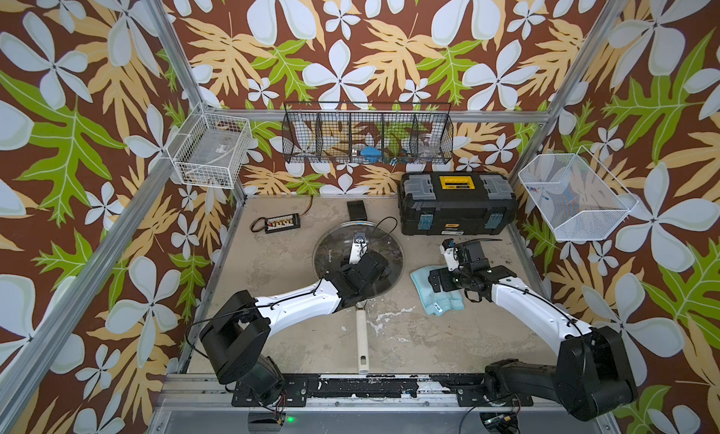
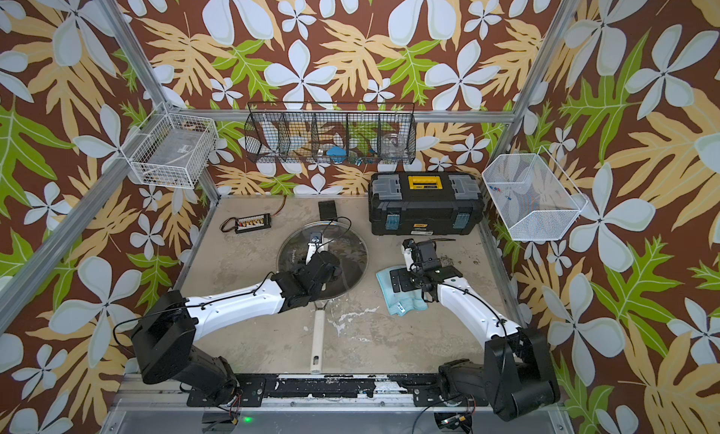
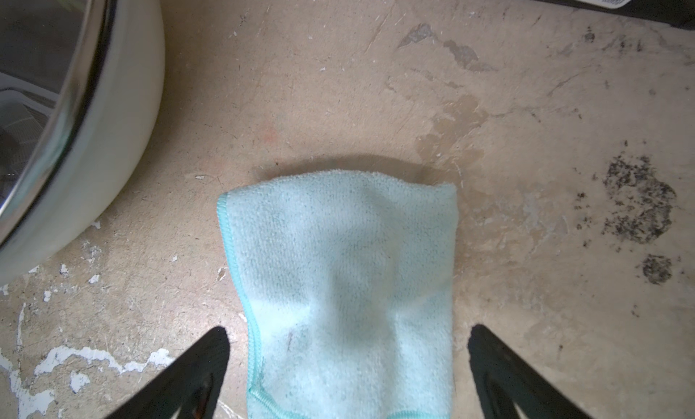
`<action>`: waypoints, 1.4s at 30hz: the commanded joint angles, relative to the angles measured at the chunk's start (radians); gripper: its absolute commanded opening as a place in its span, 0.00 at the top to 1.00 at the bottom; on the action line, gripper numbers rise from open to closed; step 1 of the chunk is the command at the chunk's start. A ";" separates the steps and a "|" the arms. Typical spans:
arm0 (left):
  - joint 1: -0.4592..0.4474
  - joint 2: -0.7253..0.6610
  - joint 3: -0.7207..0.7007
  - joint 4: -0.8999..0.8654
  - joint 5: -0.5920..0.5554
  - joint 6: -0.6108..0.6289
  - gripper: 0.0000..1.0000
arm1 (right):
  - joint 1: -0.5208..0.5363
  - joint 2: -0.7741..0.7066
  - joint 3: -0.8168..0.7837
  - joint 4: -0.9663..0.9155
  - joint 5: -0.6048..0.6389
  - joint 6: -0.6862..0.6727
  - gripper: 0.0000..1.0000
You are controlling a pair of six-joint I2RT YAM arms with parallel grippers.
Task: Wipe the pot lid with a cloth
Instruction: Place the pot lid on the cooking pot.
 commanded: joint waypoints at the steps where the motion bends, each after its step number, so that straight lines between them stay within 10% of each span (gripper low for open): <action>1: -0.002 -0.003 0.012 0.127 -0.092 0.011 1.00 | 0.001 0.001 0.000 -0.004 -0.002 -0.007 0.00; 42: -0.001 0.005 -0.036 0.126 -0.105 -0.035 1.00 | 0.001 0.012 0.006 0.000 -0.008 -0.015 0.00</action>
